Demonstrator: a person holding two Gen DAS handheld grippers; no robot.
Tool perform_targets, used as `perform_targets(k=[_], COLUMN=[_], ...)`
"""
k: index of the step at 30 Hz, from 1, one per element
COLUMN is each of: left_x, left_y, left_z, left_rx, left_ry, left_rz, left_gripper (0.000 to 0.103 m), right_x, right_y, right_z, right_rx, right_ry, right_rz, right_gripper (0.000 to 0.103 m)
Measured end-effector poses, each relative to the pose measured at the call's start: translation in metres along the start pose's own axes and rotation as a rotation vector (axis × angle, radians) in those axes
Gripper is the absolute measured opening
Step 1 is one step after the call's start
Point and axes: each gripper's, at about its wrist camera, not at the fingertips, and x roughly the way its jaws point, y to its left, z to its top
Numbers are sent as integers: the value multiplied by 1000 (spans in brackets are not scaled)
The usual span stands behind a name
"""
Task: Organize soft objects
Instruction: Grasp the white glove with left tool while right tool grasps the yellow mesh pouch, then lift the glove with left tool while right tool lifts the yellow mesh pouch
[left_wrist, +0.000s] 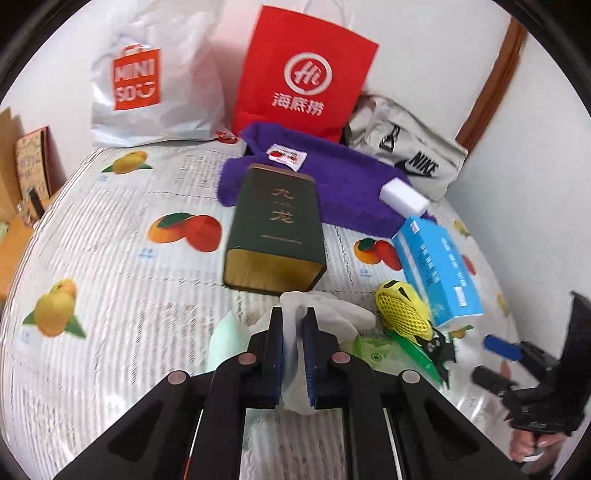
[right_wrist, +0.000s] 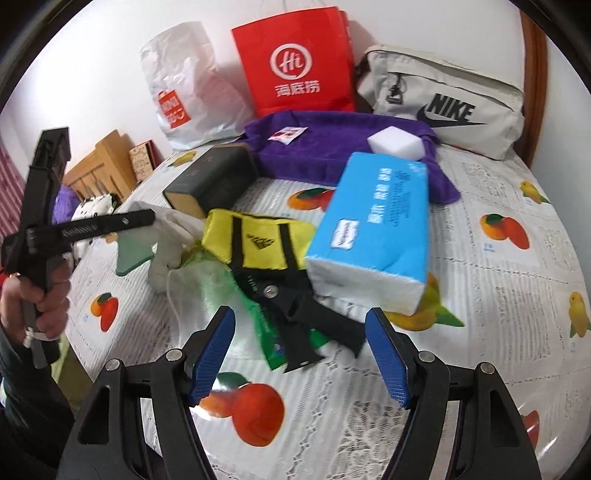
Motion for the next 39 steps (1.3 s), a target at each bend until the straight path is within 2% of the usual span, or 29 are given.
perform_targets(k=[5,8,11,12,14,15,17,19,24,27,29,30,31,33,37,39], left_x=[-19,-8,9,14,22,25,27,28,21,22,23,24,24,27,31,30], left_y=[19,30,37,38,41,43,47,51,53,61,63,63,63,62,60,60], left_z=[-7,-13,-17,-18,-19,-19,-17,-15,-14,-17,-19,-20,-20,-22,-23,-22], left_rx=[-18,-34,-56,-60,-68,-78,-93,-98,-87,-113,-130,-128,-123,-121,-121,-128], left_ry=[-14,11,43,47,55,43,35,28,13,34,40,40,41,48,55,47], left_rz=[59,94,93,104,119,117,90,47,52,27,19,19,23,29,32,31], left_gripper=[10,10,10,11,24,24,22,11,10,10,10,10,10,10,10,10], right_x=[5,11,16,18,20,19,19,19,30,45,57,63,70,72,43,27], right_y=[10,16,21,22,25,27,29,33,46,56,61,62,63,62,65,65], right_z=[-3,-4,-3,-2,0,2,8,15,36,44,46,47,47,45,45,43], right_rx=[-19,-27,-39,-42,-48,-49,-51,-65,-104,-138,-163,-174,-184,-189,-198,-192], right_ry=[18,32,42,45,44,35,21,-5,-56,-63,-57,-48,-28,-31,-120,-149], right_rz=[7,16,17,19,18,18,24,27,36,39,24,19,17,25,68,78], right_gripper=[72,72,72,72,72,72,72,72,72,71,63,50,32,27,17,17])
